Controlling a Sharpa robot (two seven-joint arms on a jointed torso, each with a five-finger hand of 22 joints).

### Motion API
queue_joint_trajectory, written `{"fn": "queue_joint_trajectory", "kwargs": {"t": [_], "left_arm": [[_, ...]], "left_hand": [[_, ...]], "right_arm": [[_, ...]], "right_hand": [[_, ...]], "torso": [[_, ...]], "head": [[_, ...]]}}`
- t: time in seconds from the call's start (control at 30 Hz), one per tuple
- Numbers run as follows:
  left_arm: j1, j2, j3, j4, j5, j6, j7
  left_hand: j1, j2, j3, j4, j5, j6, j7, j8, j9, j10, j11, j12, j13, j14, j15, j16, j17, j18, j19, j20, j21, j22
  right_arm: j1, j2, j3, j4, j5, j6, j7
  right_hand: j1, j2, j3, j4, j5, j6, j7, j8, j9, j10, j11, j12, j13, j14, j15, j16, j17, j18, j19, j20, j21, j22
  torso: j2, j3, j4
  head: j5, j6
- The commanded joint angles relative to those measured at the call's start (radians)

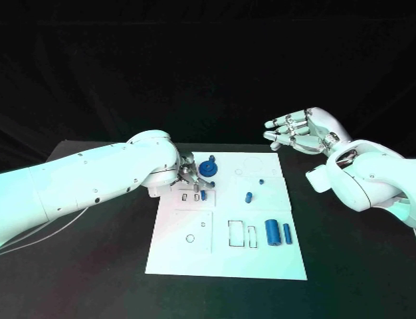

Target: Assemble the parts on the task board

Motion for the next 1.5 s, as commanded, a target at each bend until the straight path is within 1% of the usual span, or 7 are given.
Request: {"fn": "queue_joint_trajectory", "kwargs": {"t": [0.03, 0.27, 0.47, 1.1, 1.2, 1.33, 1.5], "left_arm": [[0.000, 0.006, -0.001, -0.003, -0.006, 0.039, -0.009], [0.000, 0.011, -0.003, -0.006, -0.003, 0.055, -0.006], [0.000, 0.017, -0.004, -0.015, -0.003, 0.065, -0.005], [0.000, 0.029, -0.009, -0.023, 0.002, 0.071, 0.003], [0.000, 0.029, -0.009, -0.023, 0.007, 0.070, 0.005], [-0.001, 0.029, -0.009, -0.023, 0.013, 0.075, 0.010], [-0.001, 0.029, -0.009, -0.024, 0.017, 0.078, 0.014]], "left_hand": [[0.016, 0.000, 0.010, 0.000, -0.001, -0.011, 0.001, 0.005, 0.004, -0.011, 0.000, -0.008, -0.003, 0.104, -0.003, 0.003, 0.263, -0.006, 0.004, 0.005, 0.006, 0.034], [0.034, 0.000, 0.032, 0.001, -0.001, -0.018, 0.001, 0.011, 0.019, -0.015, 0.000, -0.012, -0.003, 0.104, -0.003, 0.003, 0.263, -0.005, 0.002, 0.007, 0.007, 0.034], [0.052, -0.009, 0.067, 0.002, 0.000, -0.026, 0.002, 0.015, 0.034, -0.018, 0.000, -0.016, -0.003, 0.104, -0.002, 0.003, 0.263, -0.005, 0.001, 0.007, 0.008, 0.036], [0.061, -0.013, 0.106, 0.002, 0.000, -0.032, 0.002, 0.017, 0.047, -0.021, 0.001, -0.020, -0.005, 0.104, -0.002, 0.003, 0.263, -0.005, 0.000, 0.008, 0.009, 0.038], [0.082, -0.004, 0.135, 0.000, 0.000, -0.036, 0.001, 0.016, 0.053, -0.021, 0.000, -0.022, -0.004, 0.104, -0.003, 0.003, 0.263, -0.006, 0.000, 0.009, 0.010, 0.039], [0.151, 0.006, 0.200, -0.010, 0.000, -0.045, -0.003, 0.013, 0.062, -0.026, -0.004, -0.030, -0.008, 0.104, -0.006, 0.003, 0.263, -0.005, -0.002, 0.007, 0.010, 0.040], [0.210, 0.005, 0.271, -0.015, 0.001, -0.052, -0.004, 0.008, 0.069, -0.031, -0.007, -0.041, -0.013, 0.104, -0.009, 0.003, 0.263, -0.005, -0.003, 0.006, 0.010, 0.040]], "right_arm": [[-0.001, 0.004, 0.000, -0.003, 0.003, 0.001, -0.001], [-0.002, 0.009, 0.000, -0.007, 0.009, 0.001, -0.002], [-0.003, 0.011, 0.000, -0.010, 0.015, 0.001, -0.004], [-0.004, 0.016, -0.001, -0.016, 0.021, 0.001, -0.008], [-0.005, 0.018, -0.001, -0.018, 0.022, 0.001, -0.008], [-0.005, 0.020, -0.001, -0.020, 0.023, 0.002, -0.008], [-0.006, 0.021, -0.001, -0.021, 0.024, 0.003, -0.008]], "right_hand": [[-0.005, -0.007, 0.001, -0.006, 0.009, -0.007, 0.001, -0.003, 0.000, -0.001, 0.004, -0.003, -0.002, -0.007, 0.000, -0.005, -0.002, 0.011, -0.005, 0.002, -0.004, -0.002], [-0.005, -0.006, 0.001, -0.007, 0.016, -0.006, 0.000, -0.002, 0.000, -0.001, 0.004, -0.003, -0.003, -0.008, 0.000, -0.005, -0.004, 0.012, -0.005, 0.003, -0.007, -0.006], [-0.004, -0.006, 0.003, -0.011, 0.040, -0.006, 0.000, -0.002, 0.000, 0.000, 0.004, -0.004, -0.007, -0.010, 0.001, -0.005, -0.009, 0.012, -0.004, 0.004, -0.011, -0.014], [-0.005, -0.005, 0.005, -0.012, 0.059, -0.006, 0.000, -0.001, 0.001, 0.001, 0.004, -0.005, -0.011, -0.012, 0.001, -0.005, -0.014, 0.012, -0.004, 0.004, -0.015, -0.021], [-0.005, -0.005, 0.005, -0.012, 0.060, -0.006, 0.000, -0.001, 0.001, 0.001, 0.004, -0.005, -0.011, -0.012, 0.001, -0.005, -0.015, 0.012, -0.004, 0.004, -0.015, -0.021], [-0.005, -0.005, 0.005, -0.012, 0.061, -0.006, 0.000, -0.001, 0.000, 0.001, 0.004, -0.005, -0.011, -0.013, 0.001, -0.005, -0.015, 0.012, -0.004, 0.004, -0.015, -0.022], [-0.005, -0.005, 0.006, -0.012, 0.064, -0.007, 0.000, -0.001, 0.000, 0.001, 0.004, -0.006, -0.012, -0.013, 0.001, -0.006, -0.016, 0.012, -0.004, 0.004, -0.016, -0.023]], "torso": [[0.000, 0.0004, -0.0006], [-0.001, 0.0004, -0.0001], [-0.001, -0.0001, -0.0004], [0.000, 0.0005, 0.0003], [0.000, 0.0009, 0.0003], [0.000, 0.0006, -0.0007], [0.000, 0.0007, -0.0007]], "head": [[-0.003, 0.000], [0.001, -0.002], [0.000, -0.003], [0.001, -0.005], [0.001, -0.005], [0.003, -0.007], [0.003, -0.008]]}}
